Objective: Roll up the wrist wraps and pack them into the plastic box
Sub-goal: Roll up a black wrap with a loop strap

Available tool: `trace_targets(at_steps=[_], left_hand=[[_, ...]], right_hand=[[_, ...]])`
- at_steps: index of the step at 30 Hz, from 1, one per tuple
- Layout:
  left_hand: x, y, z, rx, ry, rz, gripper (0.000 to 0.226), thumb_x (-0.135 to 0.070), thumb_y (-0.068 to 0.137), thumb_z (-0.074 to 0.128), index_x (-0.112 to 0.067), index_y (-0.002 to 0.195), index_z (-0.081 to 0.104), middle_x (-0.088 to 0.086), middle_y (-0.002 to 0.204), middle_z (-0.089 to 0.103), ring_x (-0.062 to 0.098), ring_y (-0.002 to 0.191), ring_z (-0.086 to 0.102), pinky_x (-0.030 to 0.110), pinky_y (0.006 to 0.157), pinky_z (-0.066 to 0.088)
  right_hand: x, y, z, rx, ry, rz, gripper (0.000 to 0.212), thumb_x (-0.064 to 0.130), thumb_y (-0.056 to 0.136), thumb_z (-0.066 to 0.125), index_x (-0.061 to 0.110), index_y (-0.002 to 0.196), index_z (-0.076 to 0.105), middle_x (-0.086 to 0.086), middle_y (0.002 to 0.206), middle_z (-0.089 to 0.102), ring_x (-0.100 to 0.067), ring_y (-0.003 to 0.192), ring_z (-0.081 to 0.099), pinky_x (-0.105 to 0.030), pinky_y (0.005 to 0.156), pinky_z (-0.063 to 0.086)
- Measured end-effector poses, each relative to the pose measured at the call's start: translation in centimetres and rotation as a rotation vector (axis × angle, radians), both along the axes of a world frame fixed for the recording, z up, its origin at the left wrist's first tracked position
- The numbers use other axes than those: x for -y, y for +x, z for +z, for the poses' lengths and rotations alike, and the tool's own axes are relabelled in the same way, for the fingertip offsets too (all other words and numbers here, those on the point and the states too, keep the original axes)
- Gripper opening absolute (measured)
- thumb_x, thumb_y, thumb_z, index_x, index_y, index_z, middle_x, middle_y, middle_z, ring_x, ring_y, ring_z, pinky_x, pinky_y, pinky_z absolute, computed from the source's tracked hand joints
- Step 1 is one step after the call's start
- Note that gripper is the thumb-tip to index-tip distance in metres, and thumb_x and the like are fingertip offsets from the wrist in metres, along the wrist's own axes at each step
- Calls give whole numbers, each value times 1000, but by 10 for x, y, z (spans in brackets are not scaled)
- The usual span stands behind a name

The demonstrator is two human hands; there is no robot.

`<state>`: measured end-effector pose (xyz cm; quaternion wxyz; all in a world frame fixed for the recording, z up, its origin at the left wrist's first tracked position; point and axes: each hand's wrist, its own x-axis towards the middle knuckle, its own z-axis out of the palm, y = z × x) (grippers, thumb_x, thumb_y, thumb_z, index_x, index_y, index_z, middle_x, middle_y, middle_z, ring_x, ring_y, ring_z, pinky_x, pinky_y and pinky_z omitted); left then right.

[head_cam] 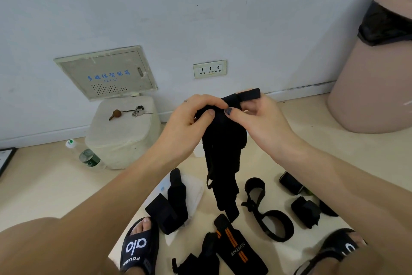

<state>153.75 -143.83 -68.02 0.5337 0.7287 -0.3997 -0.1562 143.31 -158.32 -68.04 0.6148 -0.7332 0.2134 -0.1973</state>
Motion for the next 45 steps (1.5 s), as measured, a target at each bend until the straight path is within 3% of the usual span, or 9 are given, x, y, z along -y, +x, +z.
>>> trace_targets(at_steps=[4, 7, 12, 16, 22, 26, 31, 39, 45], left_hand=[[0, 1, 3, -44, 5, 41, 41, 0, 100, 49, -34, 102, 71, -5, 113, 68, 9, 110, 61, 17, 89, 44], [0, 1, 5, -50, 22, 45, 39, 1, 99, 49, -31, 100, 71, -3, 111, 67, 3, 101, 60, 11, 82, 42], [1, 0, 4, -32, 52, 27, 38, 2, 100, 48, -28, 104, 70, -1, 115, 65, 3, 103, 58, 10, 83, 41], [3, 1, 4, -11, 61, 26, 38, 1, 99, 48, -30, 105, 69, -1, 115, 66, 5, 106, 59, 13, 86, 42], [5, -1, 4, -7, 56, 24, 37, 2, 99, 47, -27, 106, 68, -2, 117, 68, 10, 112, 60, 21, 96, 45], [4, -4, 4, 3, 76, -11, 26, 2, 100, 45, -20, 105, 59, -4, 103, 65, 8, 94, 57, 19, 83, 46], [4, -5, 3, -49, 75, 17, 19, -2, 101, 46, -20, 102, 47, -7, 86, 51, 4, 69, 43, 14, 61, 38], [3, -5, 5, -127, 10, 42, 6, -22, 98, 52, -17, 98, 48, -9, 81, 50, 7, 70, 44, 18, 61, 37], [0, -1, 7, -8, 49, 66, 12, -18, 103, 57, -24, 114, 56, -5, 103, 64, 5, 88, 59, 15, 76, 45]], right_hand=[[-5, 2, -1, -9, 15, -29, 18, 20, 102, 56, 20, 110, 72, 2, 100, 79, -13, 99, 73, -36, 95, 57], [-5, 2, 0, 3, -59, -99, 25, 35, 98, 51, 26, 99, 74, 5, 96, 77, -19, 99, 73, -52, 92, 58], [1, -1, 1, 33, -196, -233, 16, 21, 99, 62, 22, 83, 65, 8, 85, 72, -15, 84, 73, -44, 82, 61], [-4, -2, -1, 69, -309, -245, 10, 18, 97, 67, 19, 88, 63, 2, 98, 70, -5, 87, 69, -15, 70, 52], [-13, -3, -12, 166, -581, -188, 4, 8, 94, 63, 12, 94, 64, 3, 100, 59, -13, 89, 61, -40, 75, 57], [-16, -1, -16, 193, -684, -160, 4, 9, 93, 60, 12, 95, 63, 4, 105, 58, -19, 87, 60, -47, 71, 55], [-18, -3, -18, 225, -709, -138, 8, 5, 91, 60, 8, 94, 66, 2, 110, 61, -14, 89, 59, -38, 75, 51], [-17, -4, -21, 262, -721, -106, 8, 3, 91, 64, 6, 91, 72, -2, 115, 64, -15, 98, 63, -33, 79, 51], [-17, -6, -17, 266, -674, -88, 13, 3, 89, 69, 10, 97, 77, -1, 118, 64, -10, 96, 65, -16, 83, 49]])
